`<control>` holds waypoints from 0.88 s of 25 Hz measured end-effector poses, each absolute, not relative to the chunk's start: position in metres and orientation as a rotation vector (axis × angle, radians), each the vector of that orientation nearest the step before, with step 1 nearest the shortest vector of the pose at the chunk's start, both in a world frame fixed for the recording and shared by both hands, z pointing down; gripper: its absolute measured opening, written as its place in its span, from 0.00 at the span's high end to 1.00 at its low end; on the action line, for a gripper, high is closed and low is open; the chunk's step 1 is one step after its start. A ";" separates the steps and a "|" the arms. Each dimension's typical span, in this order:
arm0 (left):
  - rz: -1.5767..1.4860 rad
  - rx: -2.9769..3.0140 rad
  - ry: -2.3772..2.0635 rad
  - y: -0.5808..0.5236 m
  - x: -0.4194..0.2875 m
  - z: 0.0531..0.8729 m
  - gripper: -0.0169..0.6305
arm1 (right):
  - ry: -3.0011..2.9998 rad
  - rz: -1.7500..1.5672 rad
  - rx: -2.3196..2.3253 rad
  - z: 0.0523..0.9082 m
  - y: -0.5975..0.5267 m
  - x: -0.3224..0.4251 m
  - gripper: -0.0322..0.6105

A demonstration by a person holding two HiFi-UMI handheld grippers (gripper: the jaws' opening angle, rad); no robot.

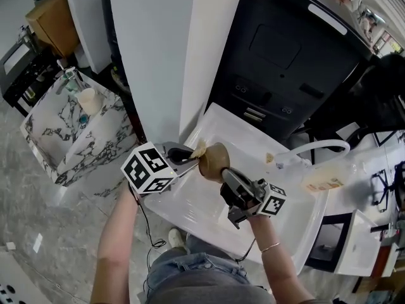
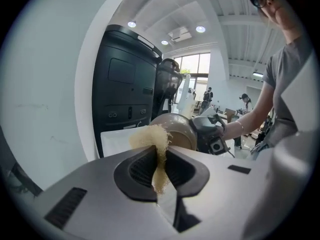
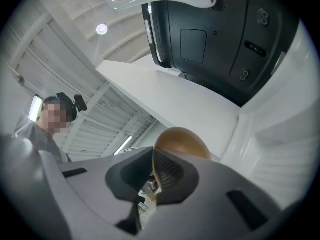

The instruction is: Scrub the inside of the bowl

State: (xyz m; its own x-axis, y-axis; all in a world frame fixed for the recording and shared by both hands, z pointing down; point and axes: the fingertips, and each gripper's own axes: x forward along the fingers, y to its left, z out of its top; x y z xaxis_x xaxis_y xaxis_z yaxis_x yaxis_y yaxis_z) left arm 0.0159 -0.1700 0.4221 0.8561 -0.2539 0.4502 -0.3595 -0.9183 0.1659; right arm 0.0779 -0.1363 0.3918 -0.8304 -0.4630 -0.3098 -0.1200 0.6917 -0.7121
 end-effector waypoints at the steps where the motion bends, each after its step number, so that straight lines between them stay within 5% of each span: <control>1: 0.621 2.780 -0.493 -0.171 0.016 0.424 0.91 | 2.434 -0.973 -0.472 0.393 -0.138 0.077 0.92; 22: 0.561 2.750 -0.564 -0.154 0.028 0.421 0.91 | 2.473 -0.955 -0.754 0.406 -0.155 0.071 0.92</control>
State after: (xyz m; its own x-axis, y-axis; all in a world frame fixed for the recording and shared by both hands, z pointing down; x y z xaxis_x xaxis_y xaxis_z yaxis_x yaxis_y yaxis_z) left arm 0.0282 -0.1536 0.4214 0.8485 -0.3176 0.4233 -0.4253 -0.8853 0.1883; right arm 0.0714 -0.1547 0.4059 -0.7823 -0.6034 -0.1549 -0.3428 0.6245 -0.7017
